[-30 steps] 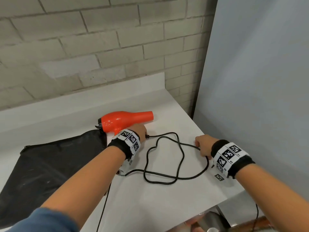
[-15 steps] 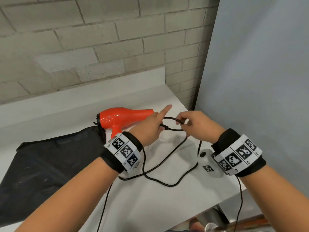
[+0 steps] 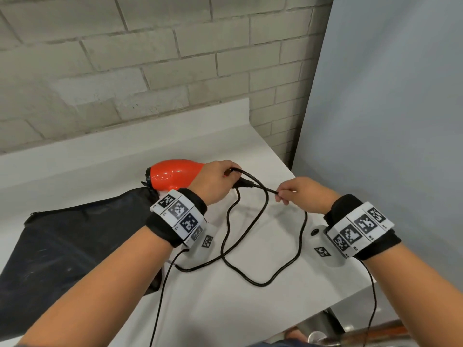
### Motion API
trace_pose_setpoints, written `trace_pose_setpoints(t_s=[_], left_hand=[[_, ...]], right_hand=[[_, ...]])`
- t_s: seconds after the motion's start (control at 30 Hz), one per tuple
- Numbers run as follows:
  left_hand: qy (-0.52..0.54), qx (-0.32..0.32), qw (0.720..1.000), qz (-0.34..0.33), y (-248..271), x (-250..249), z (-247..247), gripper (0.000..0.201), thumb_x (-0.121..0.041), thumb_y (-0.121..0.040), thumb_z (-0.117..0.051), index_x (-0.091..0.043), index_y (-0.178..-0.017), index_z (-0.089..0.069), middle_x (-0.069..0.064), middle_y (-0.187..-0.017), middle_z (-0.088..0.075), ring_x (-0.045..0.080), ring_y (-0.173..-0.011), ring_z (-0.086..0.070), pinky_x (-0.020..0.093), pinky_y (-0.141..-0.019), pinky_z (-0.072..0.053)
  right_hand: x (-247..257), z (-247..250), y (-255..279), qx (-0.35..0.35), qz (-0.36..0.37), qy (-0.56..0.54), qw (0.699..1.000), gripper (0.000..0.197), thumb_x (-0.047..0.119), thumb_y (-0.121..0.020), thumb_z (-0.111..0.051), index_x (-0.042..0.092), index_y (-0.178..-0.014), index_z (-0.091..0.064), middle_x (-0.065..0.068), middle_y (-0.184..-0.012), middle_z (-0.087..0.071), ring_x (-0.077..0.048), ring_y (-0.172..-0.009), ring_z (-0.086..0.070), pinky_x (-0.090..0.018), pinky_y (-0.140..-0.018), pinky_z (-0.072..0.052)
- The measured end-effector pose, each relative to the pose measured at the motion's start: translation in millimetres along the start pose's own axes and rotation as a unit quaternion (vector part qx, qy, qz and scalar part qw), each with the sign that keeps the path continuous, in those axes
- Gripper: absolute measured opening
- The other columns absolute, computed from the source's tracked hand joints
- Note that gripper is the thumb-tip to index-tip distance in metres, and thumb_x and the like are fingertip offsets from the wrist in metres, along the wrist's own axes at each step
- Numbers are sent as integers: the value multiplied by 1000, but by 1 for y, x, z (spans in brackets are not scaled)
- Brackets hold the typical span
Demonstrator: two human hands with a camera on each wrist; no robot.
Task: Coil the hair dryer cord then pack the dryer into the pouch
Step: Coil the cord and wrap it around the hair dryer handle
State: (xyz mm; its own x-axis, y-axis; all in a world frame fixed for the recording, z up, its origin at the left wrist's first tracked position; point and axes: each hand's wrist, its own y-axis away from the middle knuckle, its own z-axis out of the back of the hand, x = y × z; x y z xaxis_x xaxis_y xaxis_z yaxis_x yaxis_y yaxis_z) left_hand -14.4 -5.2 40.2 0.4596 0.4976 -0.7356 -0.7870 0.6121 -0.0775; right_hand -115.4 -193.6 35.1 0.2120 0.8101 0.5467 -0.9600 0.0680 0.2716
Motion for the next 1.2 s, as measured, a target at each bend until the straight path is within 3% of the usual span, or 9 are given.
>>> trace_pose_setpoints(t_s=[0.27, 0.4, 0.47, 0.6, 0.73, 0.87, 0.97, 1.07, 1.2], left_hand=[[-92, 30, 994, 60, -23, 18, -19, 22, -20, -91, -43, -3, -85, -56, 6, -68, -54, 28, -76, -51, 28, -64, -33], [-114, 140, 979, 90, -25, 12, -27, 59, -33, -93, -42, -9, -142, -20, 7, -123, -58, 25, -113, -53, 26, -93, -37], [-106, 135, 984, 53, -16, 0, -28, 54, -36, -93, -40, -13, -141, -26, 5, -127, -57, 20, -99, -58, 22, -90, -40], [29, 149, 987, 46, 17, -30, -32, 38, -38, -95, -37, -14, -120, -54, 4, -111, -60, 8, -50, -49, 8, -46, -39], [211, 205, 953, 76, 41, -41, -25, 26, -39, -96, -32, -40, -112, -52, -6, -106, -61, 7, -41, -50, 16, -40, -33], [291, 117, 945, 95, 43, -35, -5, 23, -25, -97, -34, -18, -93, -56, -2, -68, -45, 4, -37, -41, 17, -39, -32], [295, 54, 949, 92, 42, -26, 14, 28, -19, -98, -32, -15, -76, -50, -1, -61, -37, 3, -36, -44, 15, -39, -37], [300, 47, 949, 85, 41, -18, 35, 31, -16, -98, -31, -14, -72, -48, -1, -60, -46, 2, -43, -50, 16, -47, -44], [278, 81, 953, 84, 41, -11, 48, 31, -18, -98, -30, -13, -72, -47, 4, -66, -46, 1, -46, -53, 17, -53, -49]], right_hand=[[-25, 19, 18, -140, -143, 11, 980, 25, 11, -94, -37, 1, -86, -58, -11, -77, -54, -26, -73, -48, -21, -49, -32], [-22, 26, 34, -206, -111, -220, 947, 25, 13, -95, -37, 13, -73, -48, -6, -67, -46, -26, -53, -52, -21, -31, -41], [-12, 28, 38, -191, -91, -338, 917, 21, 11, -96, -37, 12, -76, -45, -6, -70, -43, -22, -51, -52, -23, -33, -49], [15, 26, 31, -137, -45, -491, 859, 18, 12, -98, -37, 12, -80, -42, -6, -73, -46, -22, -58, -55, -33, -47, -58], [45, 16, 9, -113, -13, -532, 839, 17, 12, -98, -36, 12, -81, -40, -6, -74, -45, -22, -62, -54, -31, -51, -60], [65, 8, -7, -68, 20, -547, 834, 11, 18, -98, -39, 9, -92, -43, -6, -76, -45, -20, -58, -53, -28, -47, -57], [61, 6, -17, -61, 2, -458, 887, 20, 26, -98, -37, 11, -97, -50, -4, -79, -48, -15, -59, -52, -27, -49, -55], [40, 2, -41, -103, -12, -152, 983, 24, 22, -95, -37, 17, -110, -56, -9, -107, -50, -19, -80, -55, -21, -72, -51], [18, -19, -67, -4, -60, 105, 993, 34, 18, -95, -36, 25, -124, -51, -16, -131, -46, -35, -118, -47, -39, -104, -38]])
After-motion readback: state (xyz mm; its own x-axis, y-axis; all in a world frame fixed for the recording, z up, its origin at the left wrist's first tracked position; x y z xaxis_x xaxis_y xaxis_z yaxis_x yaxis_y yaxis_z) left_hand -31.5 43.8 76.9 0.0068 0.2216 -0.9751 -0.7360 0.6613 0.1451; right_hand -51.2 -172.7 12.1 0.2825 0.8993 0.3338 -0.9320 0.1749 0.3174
